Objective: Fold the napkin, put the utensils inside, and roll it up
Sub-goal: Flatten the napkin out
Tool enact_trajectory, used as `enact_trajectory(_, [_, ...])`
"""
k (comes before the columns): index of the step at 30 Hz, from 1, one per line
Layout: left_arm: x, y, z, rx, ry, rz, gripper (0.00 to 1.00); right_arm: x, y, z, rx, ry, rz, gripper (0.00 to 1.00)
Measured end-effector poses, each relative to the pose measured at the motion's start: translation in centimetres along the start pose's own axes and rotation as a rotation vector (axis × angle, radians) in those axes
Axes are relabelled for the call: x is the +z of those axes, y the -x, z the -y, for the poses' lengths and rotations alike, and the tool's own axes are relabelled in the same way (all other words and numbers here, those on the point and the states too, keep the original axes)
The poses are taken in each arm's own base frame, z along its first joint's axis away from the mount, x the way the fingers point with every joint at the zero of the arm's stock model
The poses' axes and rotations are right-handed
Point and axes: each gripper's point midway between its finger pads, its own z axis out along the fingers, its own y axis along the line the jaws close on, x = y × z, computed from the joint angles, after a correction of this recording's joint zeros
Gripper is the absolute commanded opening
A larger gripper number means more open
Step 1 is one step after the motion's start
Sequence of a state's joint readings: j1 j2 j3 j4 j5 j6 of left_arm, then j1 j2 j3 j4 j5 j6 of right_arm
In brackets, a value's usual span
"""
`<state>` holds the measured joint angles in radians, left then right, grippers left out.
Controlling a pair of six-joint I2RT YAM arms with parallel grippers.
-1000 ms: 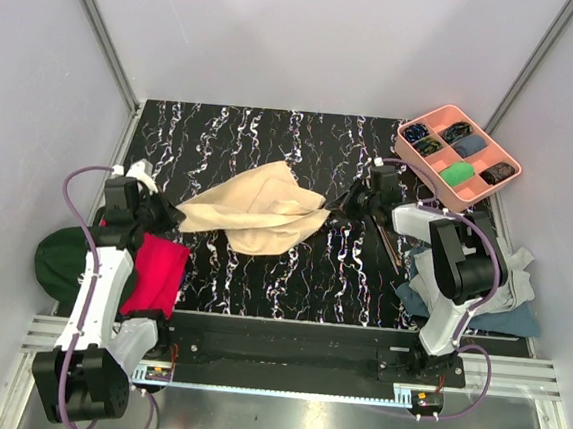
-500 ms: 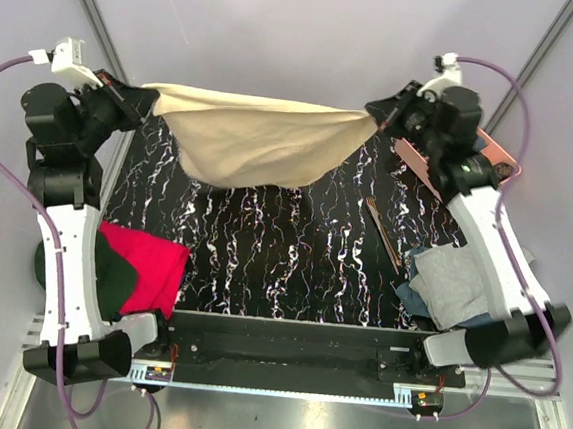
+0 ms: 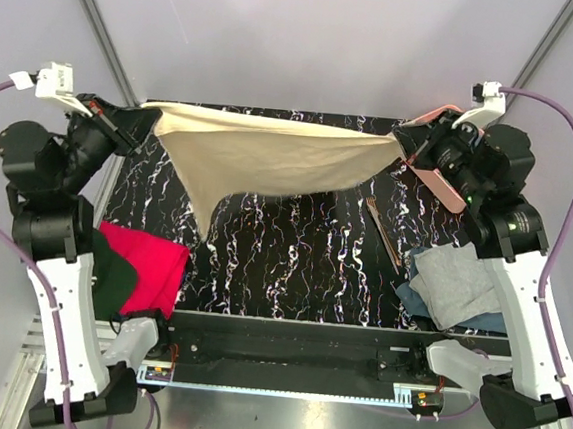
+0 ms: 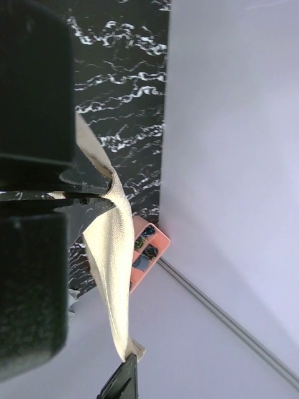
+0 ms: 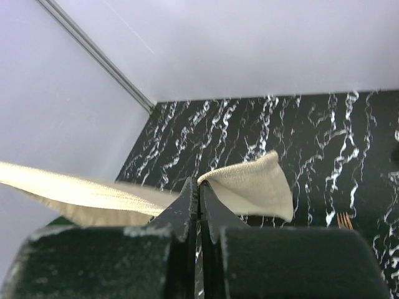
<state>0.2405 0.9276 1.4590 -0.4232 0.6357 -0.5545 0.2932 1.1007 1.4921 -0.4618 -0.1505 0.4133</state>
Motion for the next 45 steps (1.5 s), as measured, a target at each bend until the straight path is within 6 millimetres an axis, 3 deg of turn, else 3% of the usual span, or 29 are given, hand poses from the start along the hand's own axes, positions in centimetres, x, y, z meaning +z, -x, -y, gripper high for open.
enact_trajectory(2, [-0.3, 0.8, 0.8, 0.017, -0.019, 0.021, 0.0, -0.2, 1.2, -0.6, -0.01, 0.012, 0.025, 0.0])
enact_trajectory(5, [0.7, 1.0, 0.1, 0.013, -0.02, 0.016, 0.0, 1.0, 2.3, -0.7, -0.022, 0.008, 0.036, 0.0])
enact_trajectory(9, [4.5, -0.5, -4.0, -0.062, 0.019, -0.061, 0.0, 5.6, 2.4, 0.4, -0.031, -0.029, 0.003, 0.0])
enact_trajectory(12, [8.0, -3.0, -8.7, -0.145, 0.074, -0.144, 0.0, 10.6, 0.7, 2.3, -0.033, -0.065, -0.062, 0.0])
enact_trajectory(15, [10.2, -5.8, -12.5, -0.22, 0.129, -0.218, 0.0, 15.1, -1.5, 4.3, -0.038, -0.101, -0.131, 0.0])
enact_trajectory(19, [11.6, -7.4, -14.8, -0.26, 0.157, -0.255, 0.0, 19.1, -2.6, 5.6, -0.05, -0.115, -0.164, 0.0])
enact_trajectory(22, [12.1, -7.0, -15.1, -0.256, 0.15, -0.24, 0.0, 20.2, -2.2, 5.5, -0.059, -0.106, -0.161, 0.0])
enact_trajectory(26, [12.0, -5.3, -13.9, -0.219, 0.117, -0.186, 0.0, 19.8, 0.2, 4.3, -0.086, -0.078, -0.112, 0.0])
enact_trajectory(31, [9.9, -2.1, -10.0, -0.159, 0.062, -0.097, 0.0, 16.8, 2.4, 2.5, -0.123, -0.048, -0.073, 0.0])
enact_trajectory(39, [2.3, 3.3, 0.1, 0.001, -0.066, 0.098, 0.0, 7.7, 7.2, -1.8, -0.182, 0.023, 0.049, 0.0])
enact_trajectory(45, [-1.6, 5.6, 4.7, 0.065, -0.101, 0.175, 0.0, 0.9, 11.0, -5.4, -0.208, 0.094, 0.177, 0.0])
